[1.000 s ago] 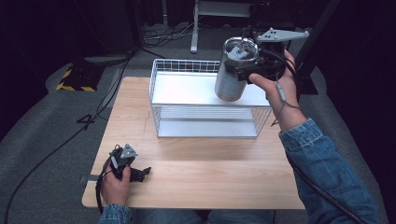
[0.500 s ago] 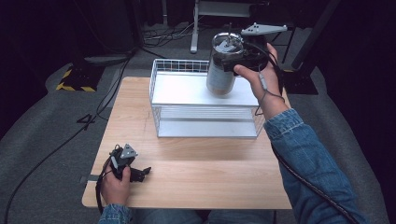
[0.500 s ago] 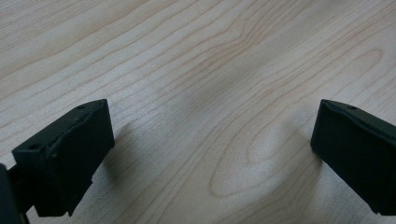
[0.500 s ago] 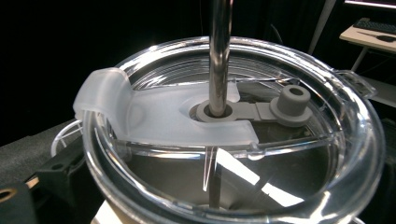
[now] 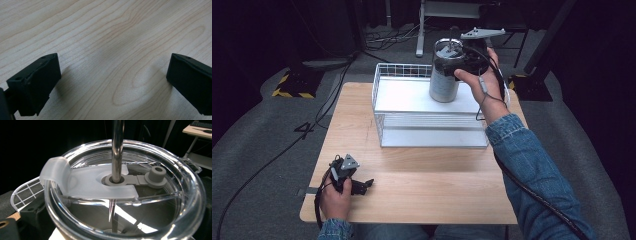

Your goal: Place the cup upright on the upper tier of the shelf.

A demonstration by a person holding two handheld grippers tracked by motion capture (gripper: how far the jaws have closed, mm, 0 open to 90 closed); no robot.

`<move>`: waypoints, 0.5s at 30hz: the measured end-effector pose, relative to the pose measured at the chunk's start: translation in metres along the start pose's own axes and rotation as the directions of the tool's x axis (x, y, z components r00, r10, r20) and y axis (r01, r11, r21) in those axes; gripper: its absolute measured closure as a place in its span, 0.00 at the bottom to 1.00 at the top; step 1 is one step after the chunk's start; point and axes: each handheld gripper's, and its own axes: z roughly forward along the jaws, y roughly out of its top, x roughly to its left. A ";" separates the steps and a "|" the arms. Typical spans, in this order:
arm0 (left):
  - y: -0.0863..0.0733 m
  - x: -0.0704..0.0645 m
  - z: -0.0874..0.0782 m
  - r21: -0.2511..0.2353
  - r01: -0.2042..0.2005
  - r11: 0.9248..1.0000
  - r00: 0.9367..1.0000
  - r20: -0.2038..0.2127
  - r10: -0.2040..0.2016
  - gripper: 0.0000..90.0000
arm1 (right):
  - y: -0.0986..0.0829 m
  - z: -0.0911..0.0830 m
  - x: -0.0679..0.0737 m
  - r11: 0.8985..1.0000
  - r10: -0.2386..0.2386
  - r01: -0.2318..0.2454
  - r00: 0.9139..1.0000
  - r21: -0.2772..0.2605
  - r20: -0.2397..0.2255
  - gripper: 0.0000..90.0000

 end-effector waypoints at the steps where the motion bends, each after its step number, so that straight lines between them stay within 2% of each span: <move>1: 0.000 0.000 0.000 0.000 0.000 1.000 1.000 0.000 0.000 0.00 | -0.001 0.001 -0.001 1.000 0.002 -0.002 1.000 0.002 0.001 0.04; 15: 0.000 0.000 0.000 0.000 -0.001 1.000 1.000 0.000 0.001 0.00 | -0.006 0.004 -0.008 1.000 0.023 -0.023 1.000 0.012 -0.007 0.04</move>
